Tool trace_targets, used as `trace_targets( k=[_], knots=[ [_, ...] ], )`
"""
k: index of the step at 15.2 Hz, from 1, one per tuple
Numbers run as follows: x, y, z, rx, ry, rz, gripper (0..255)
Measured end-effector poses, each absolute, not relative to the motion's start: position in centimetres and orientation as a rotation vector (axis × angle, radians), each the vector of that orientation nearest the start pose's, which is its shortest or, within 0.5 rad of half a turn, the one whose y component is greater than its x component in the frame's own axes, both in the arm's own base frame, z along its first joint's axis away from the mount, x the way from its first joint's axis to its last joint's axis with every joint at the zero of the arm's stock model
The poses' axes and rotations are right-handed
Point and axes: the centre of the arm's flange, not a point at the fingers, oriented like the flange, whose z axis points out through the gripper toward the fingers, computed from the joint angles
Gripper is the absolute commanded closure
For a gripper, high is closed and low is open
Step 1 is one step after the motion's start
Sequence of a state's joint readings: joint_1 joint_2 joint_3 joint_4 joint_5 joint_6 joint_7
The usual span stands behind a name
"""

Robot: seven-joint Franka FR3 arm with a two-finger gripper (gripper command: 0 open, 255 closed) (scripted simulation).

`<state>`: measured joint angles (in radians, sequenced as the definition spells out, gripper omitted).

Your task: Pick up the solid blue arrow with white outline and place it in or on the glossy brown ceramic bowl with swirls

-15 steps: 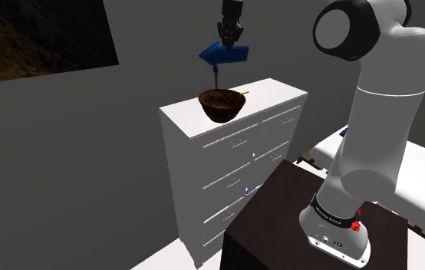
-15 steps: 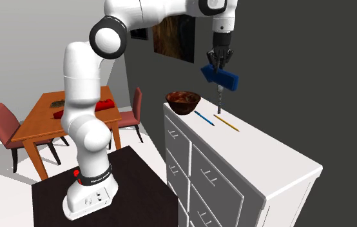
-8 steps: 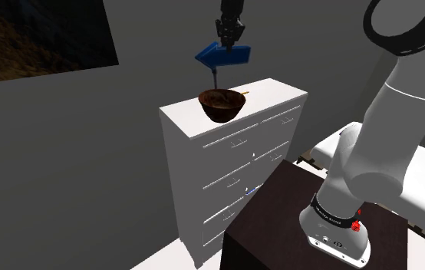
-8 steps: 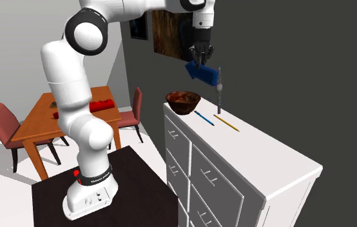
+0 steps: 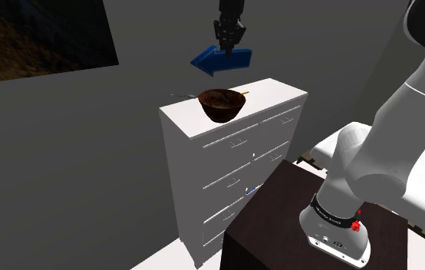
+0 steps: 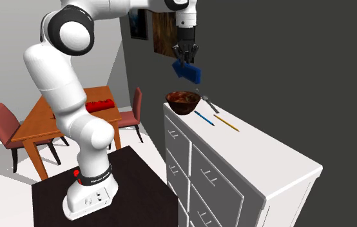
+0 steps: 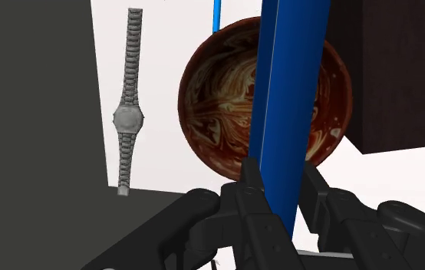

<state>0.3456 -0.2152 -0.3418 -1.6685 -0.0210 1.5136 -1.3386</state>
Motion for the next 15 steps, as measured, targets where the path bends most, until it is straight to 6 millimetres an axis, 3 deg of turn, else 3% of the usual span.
trace_targets(
  k=[15],
  knots=[
    [48.0,-1.8,59.6,-2.447,-1.951,-0.108,255]
  ],
)
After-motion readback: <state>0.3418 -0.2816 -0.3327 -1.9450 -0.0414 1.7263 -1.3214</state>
